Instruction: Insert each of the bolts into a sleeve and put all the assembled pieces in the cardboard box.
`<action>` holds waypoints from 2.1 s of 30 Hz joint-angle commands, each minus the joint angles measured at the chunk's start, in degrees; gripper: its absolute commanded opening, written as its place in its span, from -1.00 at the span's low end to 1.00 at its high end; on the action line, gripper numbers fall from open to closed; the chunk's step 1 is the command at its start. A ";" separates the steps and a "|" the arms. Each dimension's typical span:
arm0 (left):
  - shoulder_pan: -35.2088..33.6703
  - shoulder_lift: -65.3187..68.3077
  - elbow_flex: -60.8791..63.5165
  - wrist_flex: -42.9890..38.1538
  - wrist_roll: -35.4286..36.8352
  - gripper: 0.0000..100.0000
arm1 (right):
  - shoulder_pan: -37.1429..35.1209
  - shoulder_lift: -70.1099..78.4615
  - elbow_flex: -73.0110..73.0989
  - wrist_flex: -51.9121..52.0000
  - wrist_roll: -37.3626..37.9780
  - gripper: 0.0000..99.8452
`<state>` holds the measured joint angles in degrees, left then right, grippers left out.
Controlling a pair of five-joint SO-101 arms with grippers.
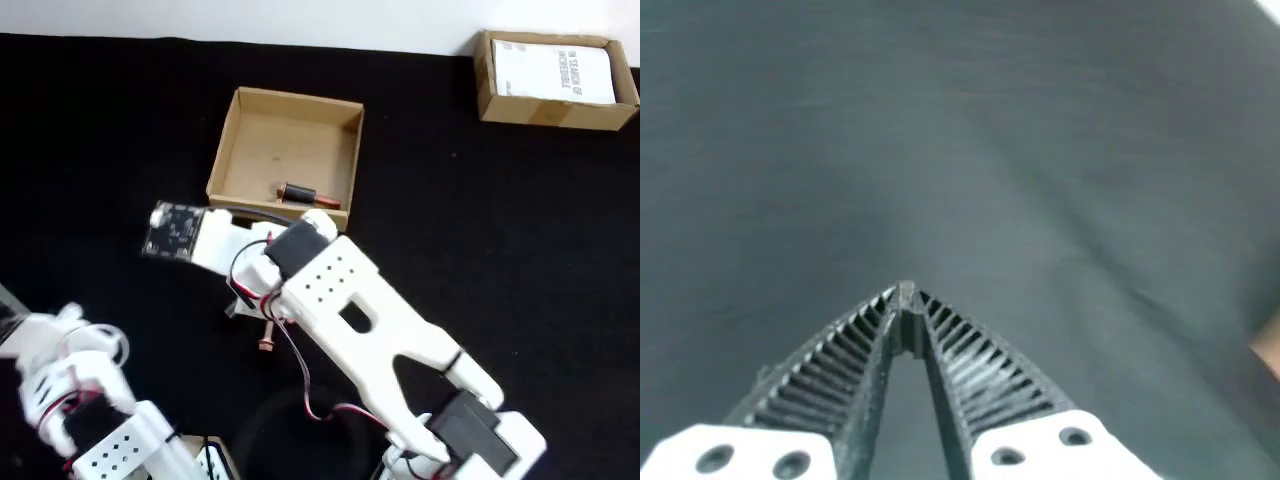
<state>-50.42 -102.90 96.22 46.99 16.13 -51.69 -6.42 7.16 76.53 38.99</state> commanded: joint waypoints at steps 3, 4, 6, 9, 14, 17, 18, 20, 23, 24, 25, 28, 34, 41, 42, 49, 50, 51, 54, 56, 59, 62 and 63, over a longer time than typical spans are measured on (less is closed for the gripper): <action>-14.20 -0.22 1.01 2.99 -0.26 -0.98 | -0.57 5.85 -1.89 -7.25 13.63 -0.77; -15.08 -0.22 1.01 2.99 -0.26 -0.98 | -0.66 7.25 -1.98 -8.66 14.33 -0.77; -15.52 -0.22 1.01 2.81 -0.26 -0.98 | -1.19 10.33 -2.15 -10.86 14.95 -0.77; -15.52 -0.22 1.01 2.64 -0.26 -0.98 | -2.51 13.93 -2.24 -12.26 16.26 -0.77; -13.58 -0.22 1.01 2.73 -0.26 -0.98 | -4.88 18.68 -2.33 -12.18 16.44 -0.77; -13.14 -0.22 1.01 2.73 -0.26 -0.98 | -4.53 22.11 -4.53 -12.26 16.44 -0.76; -13.14 -0.22 1.01 2.64 -0.26 -0.98 | -4.00 23.52 -5.85 -12.26 16.44 -0.76; -13.05 -0.22 1.01 2.64 -0.26 -0.98 | -3.12 26.51 -9.36 -12.26 16.53 -0.76; -12.53 -0.22 1.01 2.55 -0.26 -0.98 | -1.80 30.64 -15.78 -11.82 16.53 -0.76; -11.74 -0.22 1.01 2.73 -0.35 -0.98 | -1.36 31.78 -17.63 -11.82 16.53 -0.76; -11.12 -0.22 1.01 2.81 -0.35 -0.98 | -1.01 32.84 -19.47 -11.74 16.62 -0.76; -10.77 -0.22 1.01 2.81 -1.67 -0.98 | -0.31 35.30 -23.16 -10.24 16.62 -0.76; -10.77 -0.22 1.01 2.90 -2.55 -0.98 | -0.04 41.36 -27.03 -3.12 18.73 -0.76; -10.68 -0.22 1.01 2.90 -2.64 -0.98 | -1.36 45.41 -30.29 -1.27 18.64 -0.76; -10.68 -0.22 1.01 2.99 -2.64 -0.98 | -1.54 45.85 -30.64 -1.36 18.64 -0.76; -10.59 -0.22 1.01 3.69 -2.64 -0.98 | -1.63 50.33 -37.23 -1.27 18.64 -0.77; -10.51 -0.22 1.01 3.69 -2.64 -0.98 | -1.63 50.68 -38.46 -1.27 18.64 -0.77; -10.51 -0.22 1.01 3.69 -2.64 -0.98 | -1.63 50.95 -39.52 -1.19 18.64 -0.80; -10.51 -0.22 1.01 3.60 -2.64 -0.98 | -1.54 51.12 -41.54 -1.19 18.64 -1.00; -10.51 -0.22 1.01 3.52 -2.46 -0.98 | -1.27 50.86 -42.68 -1.01 18.64 -0.99; -10.51 -0.22 1.01 3.52 -2.37 -0.98 | -0.04 50.86 -48.40 2.15 17.93 -0.98; -9.27 -0.04 1.01 3.60 -2.37 -0.98 | 2.15 50.86 -58.77 5.05 11.78 -0.98; -8.75 0.13 1.01 3.69 -2.37 -0.98 | 3.03 50.95 -63.08 5.85 9.14 -0.98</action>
<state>-60.97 -102.90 96.22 50.51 13.76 -51.87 45.54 -43.91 80.31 53.32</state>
